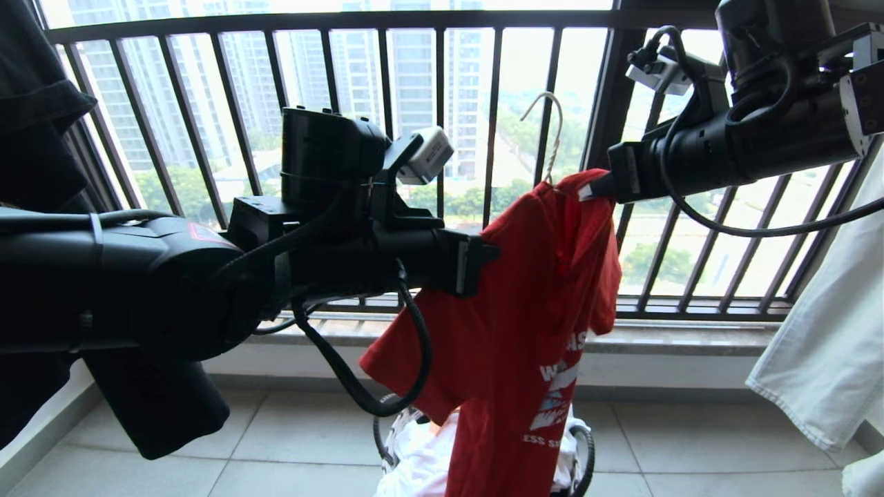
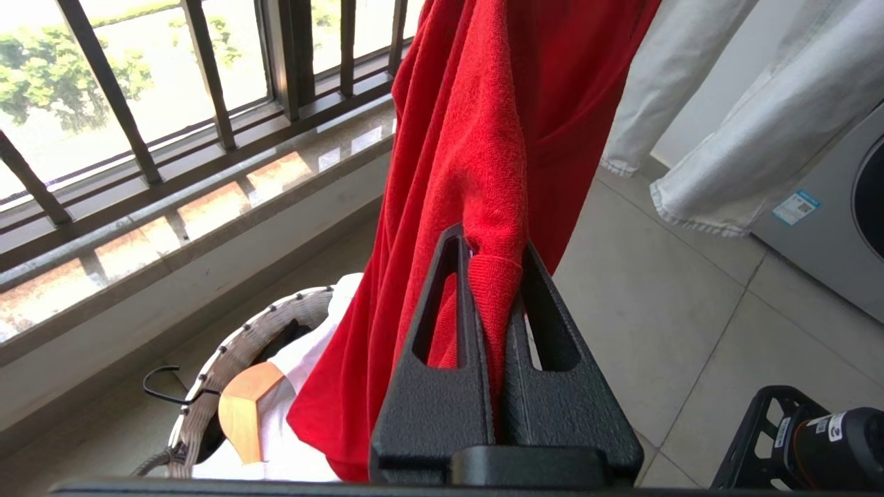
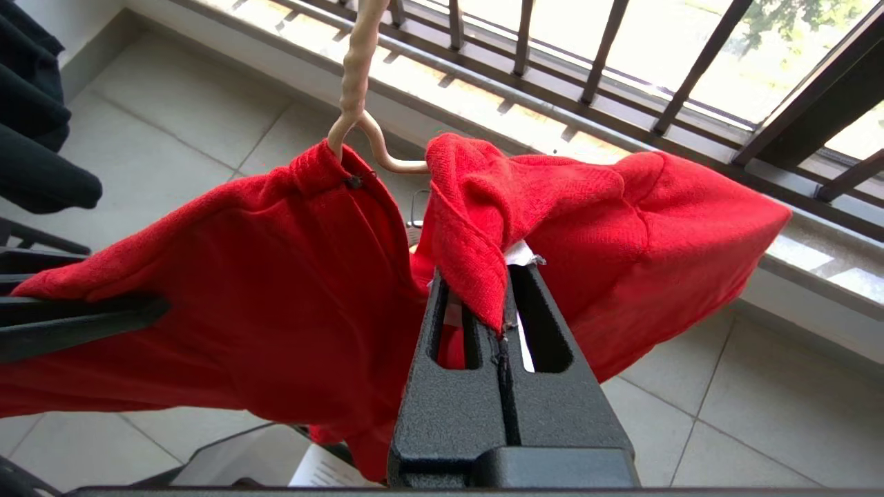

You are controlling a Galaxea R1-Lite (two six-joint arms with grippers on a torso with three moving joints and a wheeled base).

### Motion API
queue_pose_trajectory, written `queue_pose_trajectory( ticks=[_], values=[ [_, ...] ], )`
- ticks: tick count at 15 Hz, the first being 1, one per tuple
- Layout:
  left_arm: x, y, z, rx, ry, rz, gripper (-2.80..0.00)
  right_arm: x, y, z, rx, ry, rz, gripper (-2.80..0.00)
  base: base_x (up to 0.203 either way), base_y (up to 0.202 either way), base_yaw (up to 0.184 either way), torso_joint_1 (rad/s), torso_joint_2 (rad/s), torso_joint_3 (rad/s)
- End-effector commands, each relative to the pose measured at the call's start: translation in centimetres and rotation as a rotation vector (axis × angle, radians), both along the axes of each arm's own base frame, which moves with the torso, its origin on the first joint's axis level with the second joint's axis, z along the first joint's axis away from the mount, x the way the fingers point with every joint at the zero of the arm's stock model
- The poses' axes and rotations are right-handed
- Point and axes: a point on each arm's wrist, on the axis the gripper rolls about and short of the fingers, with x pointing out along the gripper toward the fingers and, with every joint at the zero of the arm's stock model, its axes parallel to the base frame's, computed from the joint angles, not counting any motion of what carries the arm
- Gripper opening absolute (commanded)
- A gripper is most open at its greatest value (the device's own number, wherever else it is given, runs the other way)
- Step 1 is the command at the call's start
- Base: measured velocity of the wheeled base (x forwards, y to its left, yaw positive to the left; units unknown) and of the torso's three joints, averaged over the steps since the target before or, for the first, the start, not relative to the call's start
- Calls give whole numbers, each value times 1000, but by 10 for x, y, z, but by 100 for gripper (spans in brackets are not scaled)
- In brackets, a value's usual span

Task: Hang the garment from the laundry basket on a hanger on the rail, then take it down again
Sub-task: Hang the clothes on the clothes rack

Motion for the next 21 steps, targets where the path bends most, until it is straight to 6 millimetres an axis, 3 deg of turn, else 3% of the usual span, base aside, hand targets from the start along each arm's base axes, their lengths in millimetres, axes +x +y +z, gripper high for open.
queue_pose_trajectory(
  ticks=[1, 10, 11, 17, 21],
  values=[
    [-2, -4, -3, 0, 7, -10, -280, -6, -2, 1, -7, -3, 0, -280, 0, 0, 0, 0, 0, 0],
    [-8, -1, 5, -33, 6, -7, -280, -6, 2, 2, -10, -15, 5, -280, 0, 0, 0, 0, 0, 0],
    [-8, -1, 5, -49, 1, -6, -280, -7, 3, 2, -10, -17, 7, 0, 0, 0, 0, 0, 0, 0],
    [-7, -1, 8, -106, -30, 0, -280, -12, 13, 3, -22, -23, 12, 0, 0, 0, 0, 0, 0, 0],
    [-8, 1, 11, -113, -39, 17, -280, -30, 4, 15, -12, -48, 5, 0, 0, 0, 0, 0, 0, 0]
  ],
)
